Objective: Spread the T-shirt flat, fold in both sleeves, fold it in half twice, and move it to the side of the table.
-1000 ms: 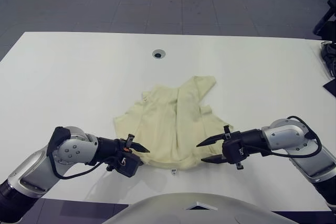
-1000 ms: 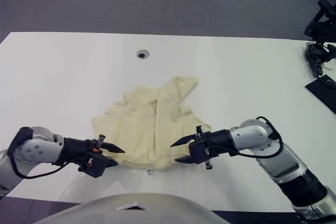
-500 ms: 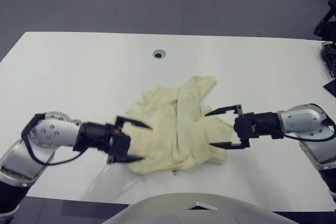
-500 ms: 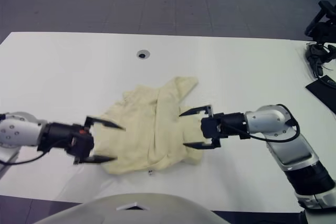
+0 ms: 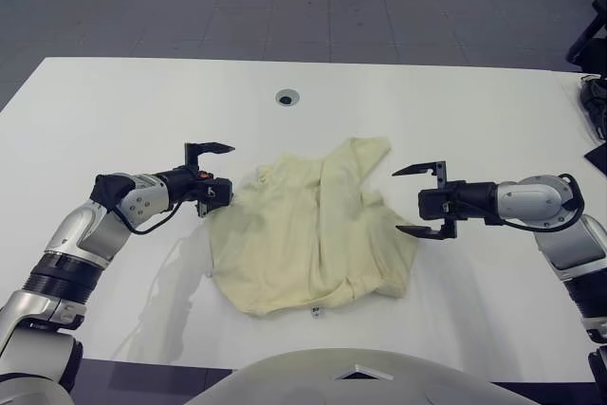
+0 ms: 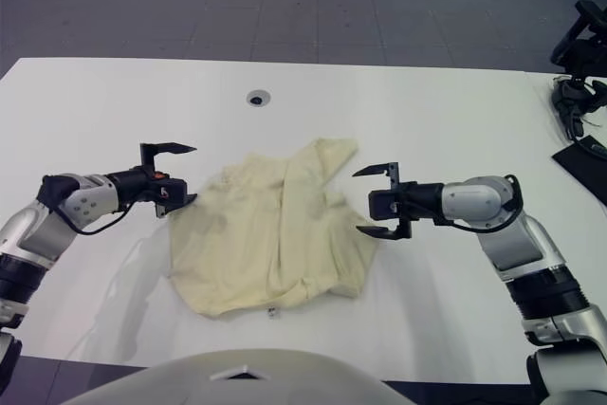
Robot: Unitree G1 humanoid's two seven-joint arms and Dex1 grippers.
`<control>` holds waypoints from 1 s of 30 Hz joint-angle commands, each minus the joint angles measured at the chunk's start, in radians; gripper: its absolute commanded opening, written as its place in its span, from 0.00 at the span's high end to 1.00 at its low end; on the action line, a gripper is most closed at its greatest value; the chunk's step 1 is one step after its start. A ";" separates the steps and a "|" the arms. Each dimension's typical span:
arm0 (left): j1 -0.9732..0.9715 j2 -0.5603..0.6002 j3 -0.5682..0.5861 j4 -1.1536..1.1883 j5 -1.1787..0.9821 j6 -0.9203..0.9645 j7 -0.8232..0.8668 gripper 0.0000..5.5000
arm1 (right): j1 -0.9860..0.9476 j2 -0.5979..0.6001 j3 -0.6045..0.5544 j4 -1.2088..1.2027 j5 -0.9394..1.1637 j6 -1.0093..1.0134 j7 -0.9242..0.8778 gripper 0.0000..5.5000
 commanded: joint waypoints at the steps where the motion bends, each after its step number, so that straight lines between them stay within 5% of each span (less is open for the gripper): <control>1: 0.029 0.001 -0.035 0.073 0.018 -0.011 -0.038 0.02 | -0.027 0.036 0.023 0.045 -0.046 -0.023 -0.036 0.02; 17: 0.110 0.088 0.168 -0.149 -0.111 0.043 -0.038 0.02 | -0.017 -0.004 0.075 0.144 -0.169 -0.087 -0.062 0.02; 30: 0.208 0.035 0.066 -0.231 -0.114 0.081 -0.152 0.02 | -0.013 -0.003 0.082 0.158 -0.166 -0.100 -0.070 0.02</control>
